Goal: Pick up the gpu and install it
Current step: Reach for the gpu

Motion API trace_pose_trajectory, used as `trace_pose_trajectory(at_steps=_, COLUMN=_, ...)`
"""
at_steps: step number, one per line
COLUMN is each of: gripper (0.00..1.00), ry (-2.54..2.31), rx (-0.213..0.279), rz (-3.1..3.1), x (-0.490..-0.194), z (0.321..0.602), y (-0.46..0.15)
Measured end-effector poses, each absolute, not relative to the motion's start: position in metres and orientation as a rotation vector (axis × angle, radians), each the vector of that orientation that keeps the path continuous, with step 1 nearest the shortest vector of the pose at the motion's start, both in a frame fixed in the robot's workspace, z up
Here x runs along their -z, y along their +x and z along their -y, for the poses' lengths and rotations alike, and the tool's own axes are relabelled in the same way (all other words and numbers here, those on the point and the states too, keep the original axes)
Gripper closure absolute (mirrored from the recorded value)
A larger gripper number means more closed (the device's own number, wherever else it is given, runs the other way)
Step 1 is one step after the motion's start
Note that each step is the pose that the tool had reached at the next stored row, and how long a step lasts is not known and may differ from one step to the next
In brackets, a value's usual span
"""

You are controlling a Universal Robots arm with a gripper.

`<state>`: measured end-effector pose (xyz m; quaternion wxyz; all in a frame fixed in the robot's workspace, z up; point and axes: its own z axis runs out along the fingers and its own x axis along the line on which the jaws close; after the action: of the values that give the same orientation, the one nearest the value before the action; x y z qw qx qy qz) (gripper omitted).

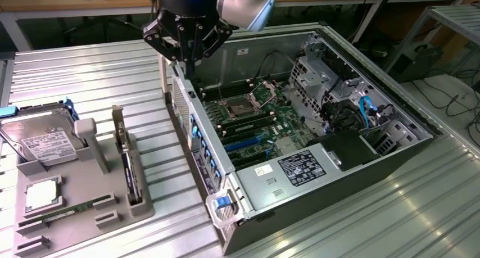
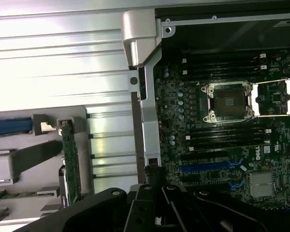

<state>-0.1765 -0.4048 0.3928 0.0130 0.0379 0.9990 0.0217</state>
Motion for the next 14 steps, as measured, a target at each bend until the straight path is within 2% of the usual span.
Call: trace_pose_trajectory(at_steps=14, gripper=0.89, ry=0.118, rx=-0.068, rz=-3.113, x=-0.392, z=0.408, y=-0.192)
